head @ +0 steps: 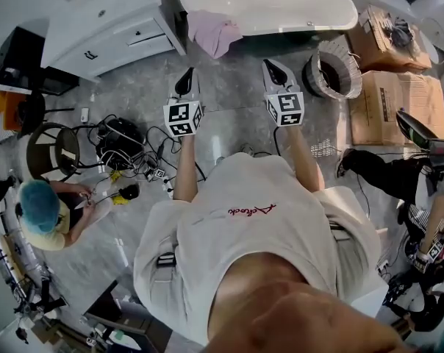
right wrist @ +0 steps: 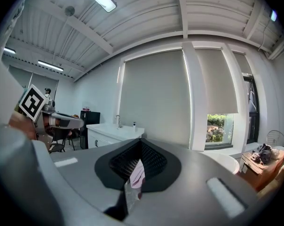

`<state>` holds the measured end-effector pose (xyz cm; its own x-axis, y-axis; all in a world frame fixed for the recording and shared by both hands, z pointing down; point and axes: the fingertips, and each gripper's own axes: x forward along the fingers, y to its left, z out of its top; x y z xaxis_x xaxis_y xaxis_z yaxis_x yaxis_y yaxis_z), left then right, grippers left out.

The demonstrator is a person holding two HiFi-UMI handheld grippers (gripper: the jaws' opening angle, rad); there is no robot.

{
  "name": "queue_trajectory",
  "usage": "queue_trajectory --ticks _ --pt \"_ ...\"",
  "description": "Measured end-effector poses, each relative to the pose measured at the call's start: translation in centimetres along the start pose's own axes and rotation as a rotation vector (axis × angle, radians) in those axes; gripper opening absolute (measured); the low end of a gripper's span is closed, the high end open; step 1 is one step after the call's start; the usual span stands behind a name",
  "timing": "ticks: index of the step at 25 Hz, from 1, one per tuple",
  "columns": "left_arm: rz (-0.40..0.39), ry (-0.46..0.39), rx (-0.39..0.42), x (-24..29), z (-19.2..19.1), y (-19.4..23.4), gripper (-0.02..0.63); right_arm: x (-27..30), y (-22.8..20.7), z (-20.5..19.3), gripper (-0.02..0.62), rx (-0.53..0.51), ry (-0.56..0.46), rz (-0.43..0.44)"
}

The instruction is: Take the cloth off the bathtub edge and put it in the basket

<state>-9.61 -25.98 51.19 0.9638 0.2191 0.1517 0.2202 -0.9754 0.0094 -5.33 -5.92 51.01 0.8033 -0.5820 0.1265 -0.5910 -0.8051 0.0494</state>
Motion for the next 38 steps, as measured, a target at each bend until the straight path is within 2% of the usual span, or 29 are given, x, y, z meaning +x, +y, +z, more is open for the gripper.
queue_trajectory --ticks 9,18,38 --pt "0.021 0.003 -0.005 1.6 -0.2 -1.9 0.000 0.0 -2.4 -0.9 0.006 0.002 0.010 0.024" --pt "0.027 0.031 -0.021 2.2 -2.1 -2.7 0.000 0.6 -2.8 -2.1 0.006 0.003 0.025 0.047" --pt "0.016 0.038 -0.032 5.2 -2.3 -1.3 0.000 4.0 -3.2 -1.9 0.006 -0.009 0.021 0.061"
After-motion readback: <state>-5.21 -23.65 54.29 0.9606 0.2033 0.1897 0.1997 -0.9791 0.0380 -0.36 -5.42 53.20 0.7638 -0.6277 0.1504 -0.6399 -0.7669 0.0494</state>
